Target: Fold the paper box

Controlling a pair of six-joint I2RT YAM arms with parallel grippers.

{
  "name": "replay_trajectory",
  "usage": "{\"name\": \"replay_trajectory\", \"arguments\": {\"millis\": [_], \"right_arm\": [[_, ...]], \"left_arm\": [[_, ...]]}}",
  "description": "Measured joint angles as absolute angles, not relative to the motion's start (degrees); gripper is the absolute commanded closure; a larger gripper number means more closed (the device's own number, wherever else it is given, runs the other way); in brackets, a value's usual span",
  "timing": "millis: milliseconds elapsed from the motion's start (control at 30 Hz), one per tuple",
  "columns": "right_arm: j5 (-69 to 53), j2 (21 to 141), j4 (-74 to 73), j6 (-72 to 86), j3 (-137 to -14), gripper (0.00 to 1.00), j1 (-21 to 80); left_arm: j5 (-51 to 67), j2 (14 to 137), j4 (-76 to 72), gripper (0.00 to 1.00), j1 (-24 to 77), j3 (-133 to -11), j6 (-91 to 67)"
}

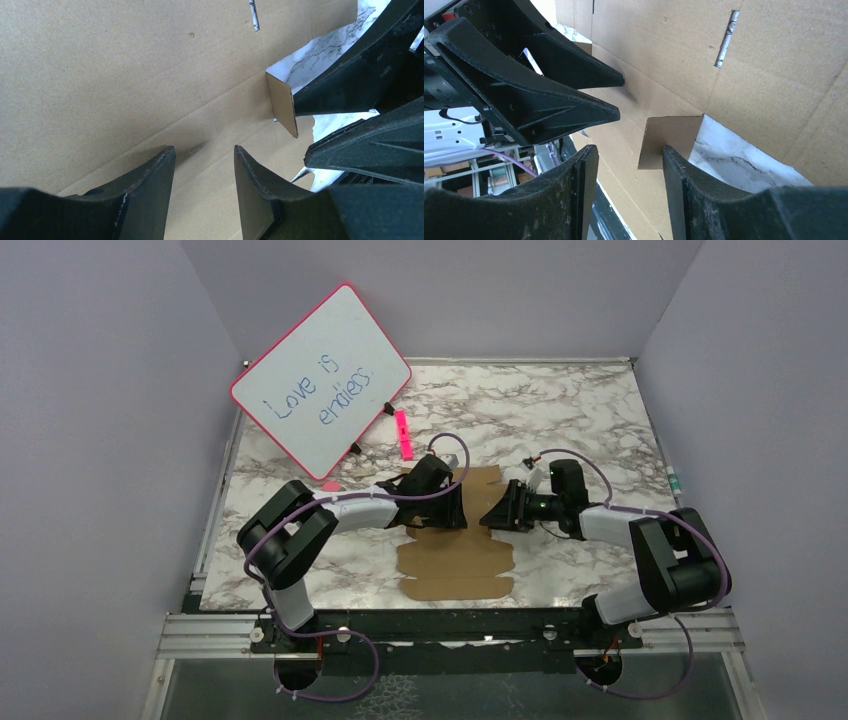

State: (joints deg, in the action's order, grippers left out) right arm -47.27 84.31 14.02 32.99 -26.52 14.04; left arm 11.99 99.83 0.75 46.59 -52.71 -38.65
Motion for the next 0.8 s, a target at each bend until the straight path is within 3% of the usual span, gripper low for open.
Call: {"name": "replay_trajectory", "arguments": {"millis": [500, 800], "right_arm": [[-42.6, 78.5, 5.8, 27.7, -35.9, 0.43, 14.8], [-41.3, 84.6, 7.3, 28.1, -40.2, 0.43, 20.0]], "left_arm": [[8.9, 93.9, 7.5, 0.35, 45.2, -54.7, -36.9], [7.4, 83.8, 9.1, 0.32, 32.6, -50.9, -35.7]]}}
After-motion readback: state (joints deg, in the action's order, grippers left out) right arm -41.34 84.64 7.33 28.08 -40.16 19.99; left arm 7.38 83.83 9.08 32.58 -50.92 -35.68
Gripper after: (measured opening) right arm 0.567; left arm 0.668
